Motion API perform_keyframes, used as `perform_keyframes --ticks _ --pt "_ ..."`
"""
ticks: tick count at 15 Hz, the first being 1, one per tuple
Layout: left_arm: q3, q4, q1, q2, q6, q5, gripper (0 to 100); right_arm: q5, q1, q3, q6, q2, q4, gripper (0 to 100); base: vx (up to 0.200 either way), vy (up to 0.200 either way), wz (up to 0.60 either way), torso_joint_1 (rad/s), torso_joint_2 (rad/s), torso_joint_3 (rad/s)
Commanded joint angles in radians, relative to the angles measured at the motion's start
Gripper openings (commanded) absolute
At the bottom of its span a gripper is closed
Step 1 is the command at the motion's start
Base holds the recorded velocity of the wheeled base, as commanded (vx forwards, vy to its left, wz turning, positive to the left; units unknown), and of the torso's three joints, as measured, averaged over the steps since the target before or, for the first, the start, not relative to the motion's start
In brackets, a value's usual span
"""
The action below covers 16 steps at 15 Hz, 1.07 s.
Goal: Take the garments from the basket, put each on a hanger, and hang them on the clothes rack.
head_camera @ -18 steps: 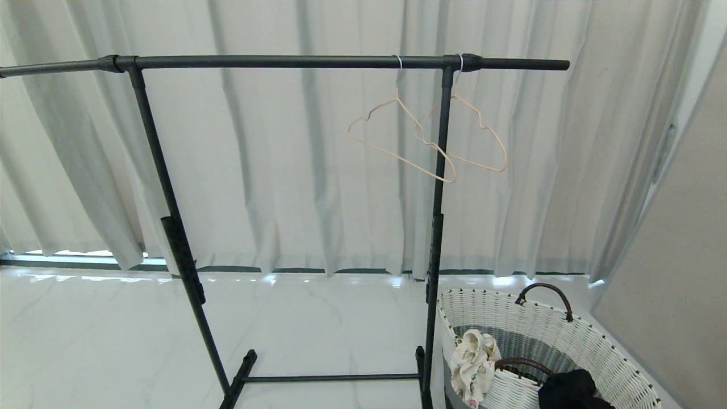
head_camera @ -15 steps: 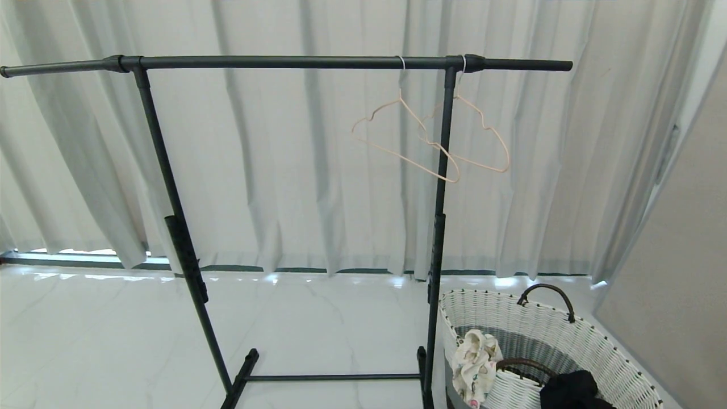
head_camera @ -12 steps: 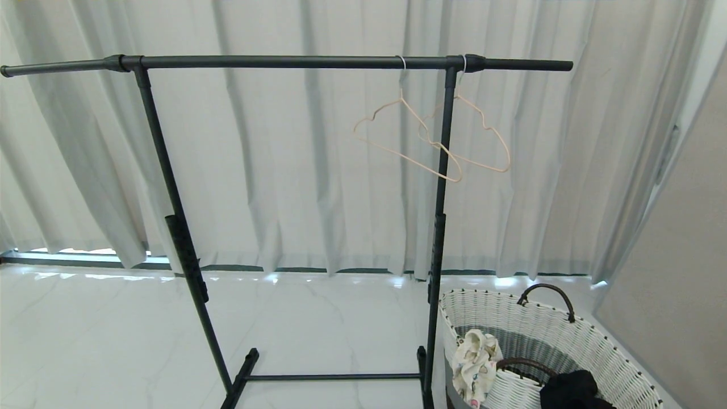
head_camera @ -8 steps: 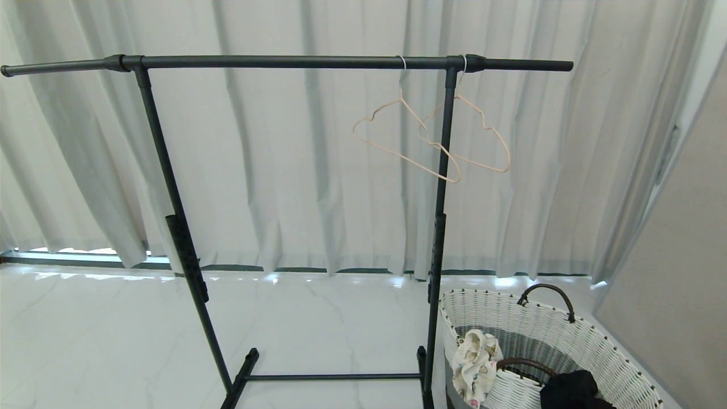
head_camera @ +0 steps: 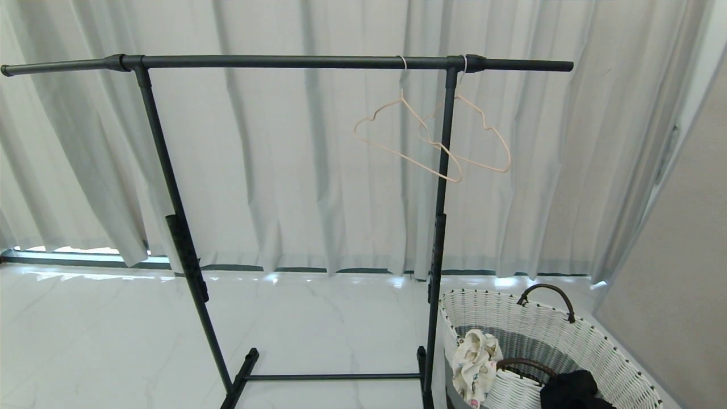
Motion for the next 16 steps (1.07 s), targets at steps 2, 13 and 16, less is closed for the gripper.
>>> perform_keyframes --ticks 2,13,16 --pt "0.000 0.000 0.000 0.000 0.000 -0.001 100 0.028 0.044 -0.186 -0.277 0.725 -0.014 100 0.000 0.000 0.00 0.000 0.00 0.000" --pt "0.000 0.000 0.000 0.001 0.000 0.001 100 -0.231 0.047 0.065 -0.498 1.471 -0.448 100 0.000 0.000 0.00 0.000 0.00 0.000" --pt "0.000 0.000 0.000 0.000 0.000 0.001 100 -0.286 0.055 0.093 -0.528 1.689 -0.712 100 0.000 0.000 0.00 0.000 0.00 0.000"
